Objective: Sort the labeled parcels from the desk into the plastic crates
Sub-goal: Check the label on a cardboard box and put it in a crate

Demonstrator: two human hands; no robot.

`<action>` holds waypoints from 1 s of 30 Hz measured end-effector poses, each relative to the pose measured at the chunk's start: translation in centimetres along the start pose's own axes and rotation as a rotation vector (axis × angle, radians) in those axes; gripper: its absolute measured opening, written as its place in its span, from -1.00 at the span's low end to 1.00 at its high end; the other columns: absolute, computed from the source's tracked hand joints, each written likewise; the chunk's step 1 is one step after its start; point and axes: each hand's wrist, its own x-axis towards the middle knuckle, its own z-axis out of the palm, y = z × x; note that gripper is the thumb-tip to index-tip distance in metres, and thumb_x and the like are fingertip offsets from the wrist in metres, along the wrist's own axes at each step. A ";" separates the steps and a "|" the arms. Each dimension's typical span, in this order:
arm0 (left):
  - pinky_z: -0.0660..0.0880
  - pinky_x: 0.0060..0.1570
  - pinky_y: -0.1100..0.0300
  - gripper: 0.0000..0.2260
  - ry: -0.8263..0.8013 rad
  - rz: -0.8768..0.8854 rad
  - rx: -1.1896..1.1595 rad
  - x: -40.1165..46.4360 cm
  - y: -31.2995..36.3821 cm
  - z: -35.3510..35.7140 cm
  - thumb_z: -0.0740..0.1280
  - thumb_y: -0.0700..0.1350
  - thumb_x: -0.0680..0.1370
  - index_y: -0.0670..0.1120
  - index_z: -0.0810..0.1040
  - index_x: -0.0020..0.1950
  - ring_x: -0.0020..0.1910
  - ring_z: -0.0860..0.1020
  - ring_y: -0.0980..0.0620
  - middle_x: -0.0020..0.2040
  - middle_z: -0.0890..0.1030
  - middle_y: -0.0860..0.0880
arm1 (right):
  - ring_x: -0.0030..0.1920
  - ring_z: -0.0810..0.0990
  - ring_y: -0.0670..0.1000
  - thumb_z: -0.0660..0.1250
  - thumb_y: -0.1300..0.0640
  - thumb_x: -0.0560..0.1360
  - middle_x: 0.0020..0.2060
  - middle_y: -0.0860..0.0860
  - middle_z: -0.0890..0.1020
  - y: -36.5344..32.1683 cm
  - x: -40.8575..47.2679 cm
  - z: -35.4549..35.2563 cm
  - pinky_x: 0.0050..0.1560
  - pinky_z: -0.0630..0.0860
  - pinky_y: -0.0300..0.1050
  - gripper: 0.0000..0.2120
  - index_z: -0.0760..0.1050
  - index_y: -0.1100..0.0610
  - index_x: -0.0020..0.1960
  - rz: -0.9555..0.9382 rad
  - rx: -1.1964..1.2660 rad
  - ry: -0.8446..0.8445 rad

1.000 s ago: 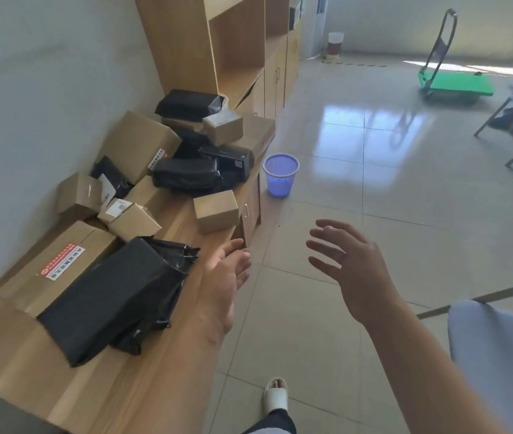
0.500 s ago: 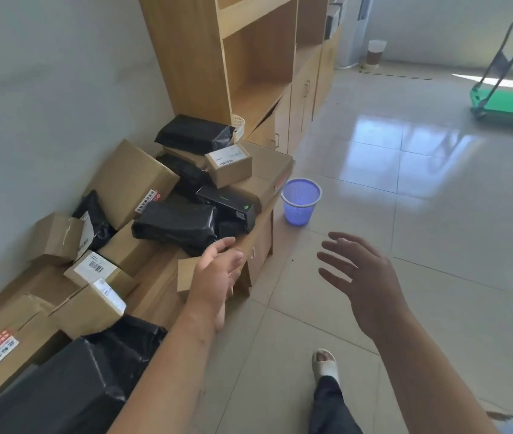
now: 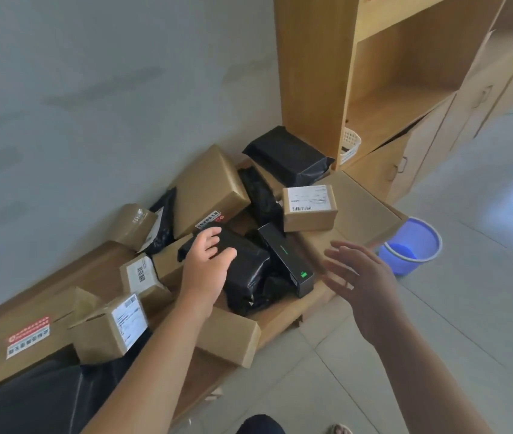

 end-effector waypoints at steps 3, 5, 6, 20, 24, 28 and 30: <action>0.39 0.39 0.04 -0.55 0.059 0.114 0.251 4.5 1.0 0.4 0.42 -0.11 0.58 0.09 0.42 0.45 0.42 0.40 0.04 0.37 0.44 0.09 | 0.08 0.72 0.14 0.34 0.22 0.61 0.02 0.16 0.73 -0.9 3.3 1.6 0.10 0.63 0.06 -0.85 0.68 0.13 0.10 0.034 -0.046 -0.051; 0.37 0.29 0.13 -0.45 0.060 0.195 0.453 8.3 1.4 1.2 0.45 -0.06 0.57 0.05 0.36 0.53 0.37 0.39 0.03 0.43 0.39 0.00 | 0.11 0.72 0.16 0.35 0.25 0.61 0.06 0.16 0.72 -1.5 5.2 2.7 0.03 0.62 0.01 -0.84 0.68 0.14 0.12 0.038 -0.038 -0.062; 0.39 0.29 0.12 -0.40 0.045 0.228 0.574 10.4 1.3 1.8 0.46 -0.03 0.56 0.04 0.31 0.56 0.38 0.38 0.01 0.49 0.35 -0.05 | 0.12 0.72 0.16 0.36 0.26 0.61 0.09 0.17 0.71 -1.9 6.2 3.2 0.03 0.62 0.00 -0.84 0.67 0.16 0.13 0.042 -0.035 -0.045; 0.31 0.35 -0.51 -0.03 -0.160 0.354 1.817 28.4 0.9 11.6 0.50 0.18 0.47 -0.05 0.00 0.69 0.60 0.00 -0.49 0.65 -0.08 -0.34 | 0.08 0.72 0.13 0.38 0.27 0.58 0.03 0.11 0.75 -4.9 13.1 6.6 0.04 0.63 0.03 -0.87 0.71 0.15 0.02 0.060 -0.201 0.109; 0.36 0.33 -0.48 -0.07 -0.152 0.287 1.898 29.6 0.8 12.6 0.48 0.17 0.48 -0.12 0.06 0.67 0.57 0.11 -0.49 0.63 0.03 -0.38 | 0.09 0.72 0.18 0.36 0.28 0.59 0.01 0.13 0.75 -5.7 14.7 6.4 0.20 0.62 0.19 -0.85 0.71 0.18 0.04 0.056 -0.182 0.145; 0.33 0.32 -0.49 -0.13 -0.115 0.254 1.904 30.5 0.3 12.8 0.47 0.13 0.50 -0.18 0.14 0.65 0.57 0.13 -0.44 0.61 0.13 -0.36 | 0.10 0.71 0.22 0.31 0.29 0.62 0.02 0.17 0.74 -7.3 16.4 6.9 0.24 0.59 0.21 -0.82 0.69 0.18 0.06 0.013 -0.179 0.101; 0.37 0.35 -0.42 -0.12 -0.099 0.243 1.891 30.4 0.4 12.6 0.48 0.14 0.49 -0.18 0.14 0.64 0.59 0.12 -0.40 0.61 0.12 -0.34 | 0.10 0.71 0.20 0.30 0.29 0.64 0.05 0.17 0.72 -7.9 17.2 7.1 0.18 0.63 0.12 -0.82 0.68 0.18 0.06 0.018 -0.175 0.067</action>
